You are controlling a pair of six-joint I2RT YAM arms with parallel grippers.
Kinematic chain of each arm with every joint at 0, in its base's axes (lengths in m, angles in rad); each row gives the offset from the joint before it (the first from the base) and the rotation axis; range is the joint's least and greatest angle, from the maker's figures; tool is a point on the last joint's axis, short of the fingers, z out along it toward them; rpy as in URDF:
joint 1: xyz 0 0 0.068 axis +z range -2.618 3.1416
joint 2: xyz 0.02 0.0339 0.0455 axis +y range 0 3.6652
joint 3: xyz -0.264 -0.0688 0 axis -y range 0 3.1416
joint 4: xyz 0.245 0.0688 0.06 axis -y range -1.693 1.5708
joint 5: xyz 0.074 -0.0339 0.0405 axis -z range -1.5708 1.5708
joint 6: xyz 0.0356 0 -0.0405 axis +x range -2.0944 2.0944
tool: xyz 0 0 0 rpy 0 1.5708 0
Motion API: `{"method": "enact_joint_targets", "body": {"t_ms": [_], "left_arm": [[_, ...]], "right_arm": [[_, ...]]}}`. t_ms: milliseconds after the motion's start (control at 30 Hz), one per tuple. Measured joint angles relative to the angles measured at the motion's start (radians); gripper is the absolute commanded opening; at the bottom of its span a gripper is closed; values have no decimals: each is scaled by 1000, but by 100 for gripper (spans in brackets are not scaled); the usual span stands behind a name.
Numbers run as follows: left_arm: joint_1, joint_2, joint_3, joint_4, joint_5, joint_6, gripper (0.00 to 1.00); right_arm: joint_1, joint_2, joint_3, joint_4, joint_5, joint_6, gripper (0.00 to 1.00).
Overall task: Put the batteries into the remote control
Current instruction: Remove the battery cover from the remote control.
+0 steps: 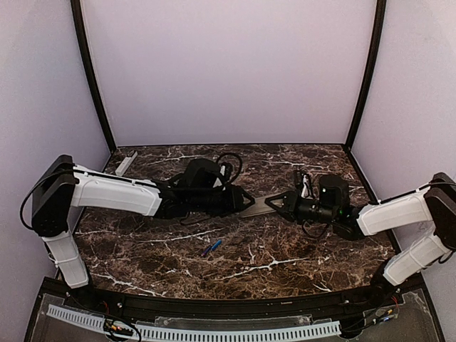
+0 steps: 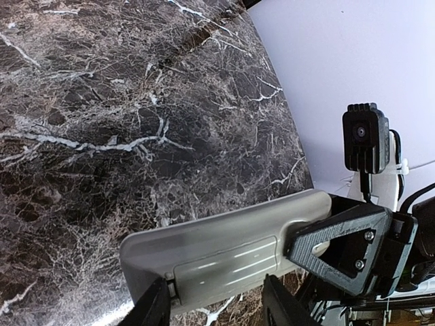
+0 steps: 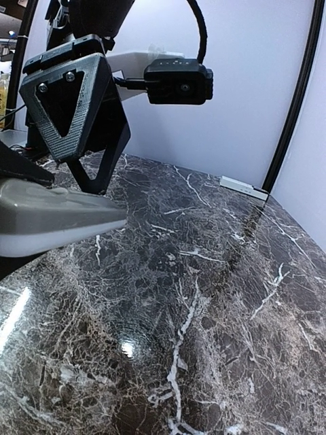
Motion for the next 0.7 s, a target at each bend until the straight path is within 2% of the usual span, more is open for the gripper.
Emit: {"method": "enact_joint_targets", "body": {"t_ms": [300, 700], "left_arm": [[1, -6, -45, 72, 0, 5, 45], [-12, -89, -80, 167, -10, 25, 49]], "right_arm": [[0, 0, 0, -26, 13, -2, 0], [0, -23, 64, -251, 117, -76, 0]]}}
